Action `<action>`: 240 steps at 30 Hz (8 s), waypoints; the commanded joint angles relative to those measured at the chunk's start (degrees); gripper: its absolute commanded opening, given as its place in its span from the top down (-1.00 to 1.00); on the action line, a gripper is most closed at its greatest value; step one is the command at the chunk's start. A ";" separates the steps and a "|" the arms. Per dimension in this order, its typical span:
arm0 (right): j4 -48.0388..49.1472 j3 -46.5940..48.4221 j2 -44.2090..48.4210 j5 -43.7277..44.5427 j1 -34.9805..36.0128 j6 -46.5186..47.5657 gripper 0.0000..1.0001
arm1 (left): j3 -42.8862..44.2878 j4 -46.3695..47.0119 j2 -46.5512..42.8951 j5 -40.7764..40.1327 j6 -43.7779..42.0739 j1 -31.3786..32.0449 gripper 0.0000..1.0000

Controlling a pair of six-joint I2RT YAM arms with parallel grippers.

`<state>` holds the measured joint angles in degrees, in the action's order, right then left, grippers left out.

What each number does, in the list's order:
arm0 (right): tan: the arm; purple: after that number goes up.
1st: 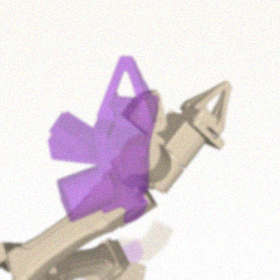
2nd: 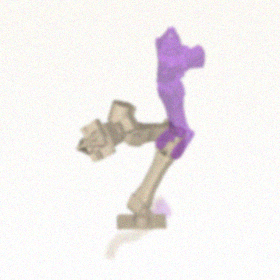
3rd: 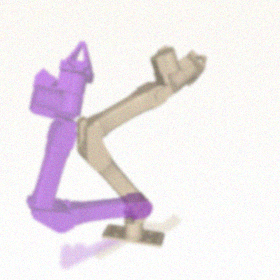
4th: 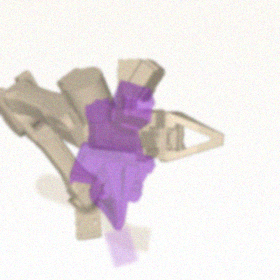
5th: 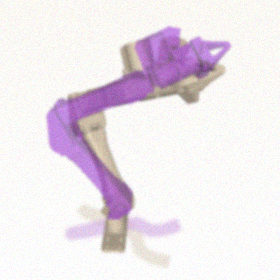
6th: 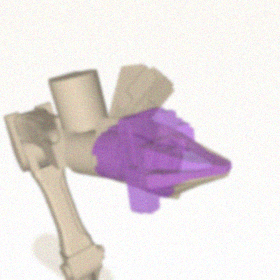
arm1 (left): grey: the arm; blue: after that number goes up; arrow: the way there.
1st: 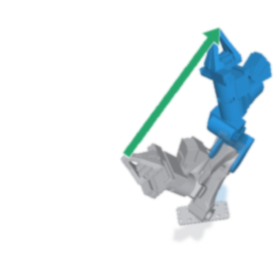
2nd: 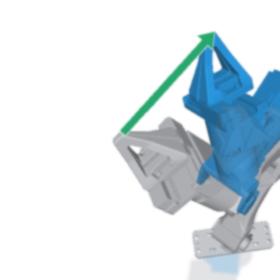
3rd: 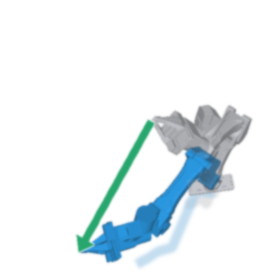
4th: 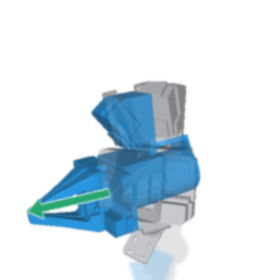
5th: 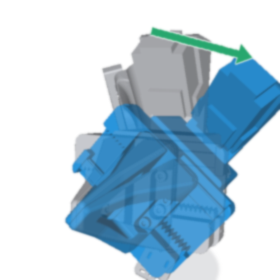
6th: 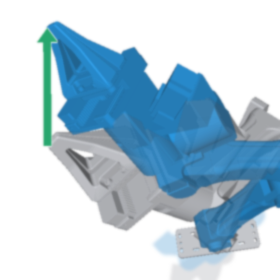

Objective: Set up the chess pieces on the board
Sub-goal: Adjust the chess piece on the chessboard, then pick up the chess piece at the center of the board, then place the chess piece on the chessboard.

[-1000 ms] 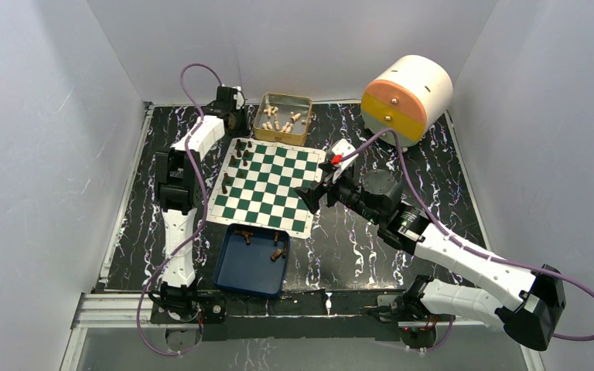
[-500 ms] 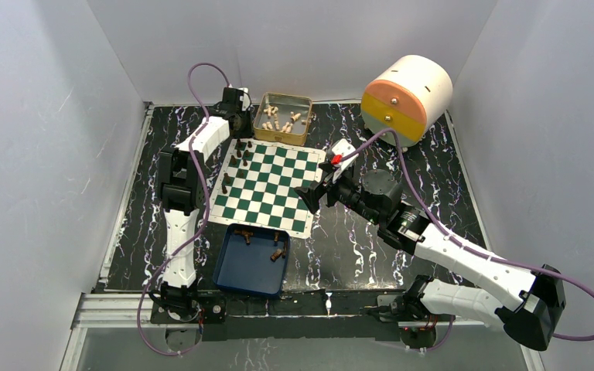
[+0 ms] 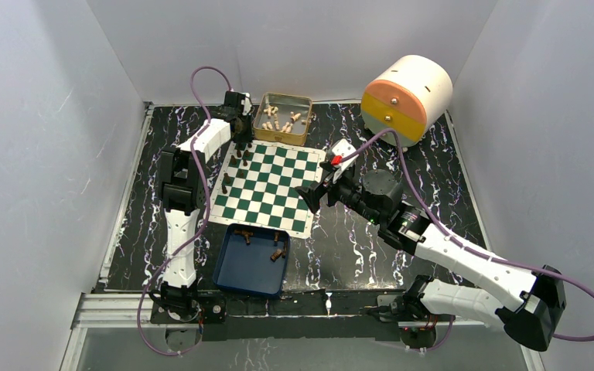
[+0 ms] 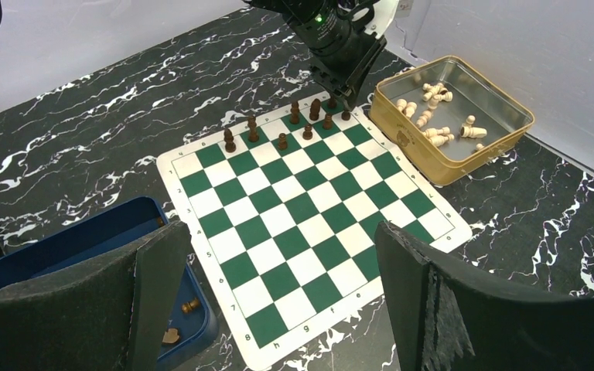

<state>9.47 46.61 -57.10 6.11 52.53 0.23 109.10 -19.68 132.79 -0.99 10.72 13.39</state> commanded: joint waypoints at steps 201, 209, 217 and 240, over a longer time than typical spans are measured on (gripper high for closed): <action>-5.09 2.77 12.37 -0.13 0.00 0.74 -0.97 | -75.10 60.06 -44.04 -10.28 4.57 6.25 1.00; -4.90 3.45 11.74 -0.31 -0.02 0.91 -0.97 | -75.70 63.46 -41.52 -11.80 3.91 6.22 1.00; -4.83 3.66 11.44 -0.90 -0.04 0.83 -0.97 | -76.73 66.14 -38.86 -12.54 4.72 6.15 1.00; -4.82 4.19 11.72 -0.88 0.04 0.63 -0.97 | -77.90 69.79 -36.81 -13.89 2.84 5.45 1.00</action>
<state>2.85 48.86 -45.84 5.41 52.53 1.26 31.44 47.83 95.20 -13.30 14.39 19.22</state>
